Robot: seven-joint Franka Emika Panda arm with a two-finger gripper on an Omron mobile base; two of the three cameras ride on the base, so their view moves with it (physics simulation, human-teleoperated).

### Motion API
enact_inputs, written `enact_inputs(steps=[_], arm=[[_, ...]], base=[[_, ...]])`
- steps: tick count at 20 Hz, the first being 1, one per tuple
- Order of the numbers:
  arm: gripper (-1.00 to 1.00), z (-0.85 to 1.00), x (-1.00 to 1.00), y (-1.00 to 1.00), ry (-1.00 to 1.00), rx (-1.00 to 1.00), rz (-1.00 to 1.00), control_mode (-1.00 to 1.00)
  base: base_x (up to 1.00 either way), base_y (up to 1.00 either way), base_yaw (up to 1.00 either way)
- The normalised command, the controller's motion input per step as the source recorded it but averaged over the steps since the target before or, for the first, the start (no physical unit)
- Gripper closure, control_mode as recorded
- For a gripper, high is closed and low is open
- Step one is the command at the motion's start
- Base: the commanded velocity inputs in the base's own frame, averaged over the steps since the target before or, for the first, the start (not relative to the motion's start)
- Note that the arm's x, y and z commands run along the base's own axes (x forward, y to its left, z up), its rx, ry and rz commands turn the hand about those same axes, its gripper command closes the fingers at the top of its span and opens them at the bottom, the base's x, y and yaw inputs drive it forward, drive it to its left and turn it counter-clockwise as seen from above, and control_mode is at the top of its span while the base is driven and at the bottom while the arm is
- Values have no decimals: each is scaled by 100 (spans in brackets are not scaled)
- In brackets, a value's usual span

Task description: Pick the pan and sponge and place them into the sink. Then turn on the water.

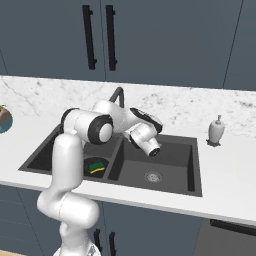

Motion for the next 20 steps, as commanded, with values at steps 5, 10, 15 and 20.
enact_inputs(steps=[5, 10, 15, 20], arm=[[-100, -10, 40, 0, 0, 3, -4, -100], [-100, -15, 36, 0, 0, 4, -3, -100], [-100, -17, 30, 0, 0, 5, -3, -100], [-100, -10, 31, 0, 0, 4, -3, -100]], base=[[0, 0, 0], [0, 0, 0], [0, 0, 0], [0, 0, 0]])
